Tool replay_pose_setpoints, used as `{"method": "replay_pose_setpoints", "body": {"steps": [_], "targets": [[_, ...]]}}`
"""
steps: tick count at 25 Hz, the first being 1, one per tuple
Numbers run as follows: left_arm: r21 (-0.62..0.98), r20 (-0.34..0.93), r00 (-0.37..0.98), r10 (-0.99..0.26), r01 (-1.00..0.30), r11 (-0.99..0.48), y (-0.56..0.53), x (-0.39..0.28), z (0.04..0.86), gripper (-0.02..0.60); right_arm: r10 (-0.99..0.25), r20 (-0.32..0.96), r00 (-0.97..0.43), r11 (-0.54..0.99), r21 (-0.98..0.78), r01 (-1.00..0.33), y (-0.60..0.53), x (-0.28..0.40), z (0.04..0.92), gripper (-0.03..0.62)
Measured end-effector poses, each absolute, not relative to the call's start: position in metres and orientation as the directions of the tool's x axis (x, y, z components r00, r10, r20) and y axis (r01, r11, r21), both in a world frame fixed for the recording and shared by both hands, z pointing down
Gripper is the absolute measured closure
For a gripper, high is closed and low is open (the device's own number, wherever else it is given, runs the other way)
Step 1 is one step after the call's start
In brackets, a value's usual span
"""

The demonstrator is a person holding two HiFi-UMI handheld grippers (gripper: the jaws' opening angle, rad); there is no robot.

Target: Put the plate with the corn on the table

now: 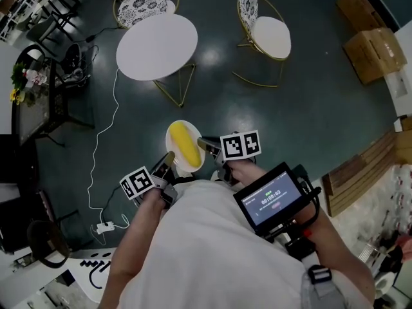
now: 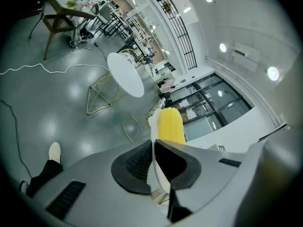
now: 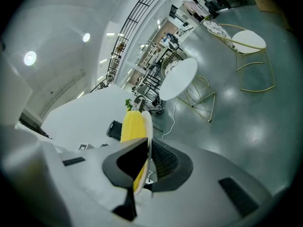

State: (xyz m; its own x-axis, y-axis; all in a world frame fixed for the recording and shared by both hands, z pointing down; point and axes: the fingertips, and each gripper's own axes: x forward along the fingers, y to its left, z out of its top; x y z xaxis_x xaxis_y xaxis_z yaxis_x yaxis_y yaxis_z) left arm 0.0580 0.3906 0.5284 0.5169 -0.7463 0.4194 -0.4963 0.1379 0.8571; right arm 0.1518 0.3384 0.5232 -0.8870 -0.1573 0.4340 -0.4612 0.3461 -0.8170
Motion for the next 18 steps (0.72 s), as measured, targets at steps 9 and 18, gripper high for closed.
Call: {"method": "replay_pose_setpoints", "body": {"steps": [9,18], "targets": [[0.854,0.420,0.549,-0.723,-0.508,0.110,0.358,0.058,0.526,0.555,-0.197,0.437,-0.878,0.321,-0.817,-0.479,0.312,0.155,0.522,0.562],[0.851,0.437,0.576,-0.691,-0.514,0.109,0.271,-0.014,0.530,0.555,-0.222,0.449,-0.865,0.290,-0.817,-0.499,0.227,0.084,0.527,0.562]]}}
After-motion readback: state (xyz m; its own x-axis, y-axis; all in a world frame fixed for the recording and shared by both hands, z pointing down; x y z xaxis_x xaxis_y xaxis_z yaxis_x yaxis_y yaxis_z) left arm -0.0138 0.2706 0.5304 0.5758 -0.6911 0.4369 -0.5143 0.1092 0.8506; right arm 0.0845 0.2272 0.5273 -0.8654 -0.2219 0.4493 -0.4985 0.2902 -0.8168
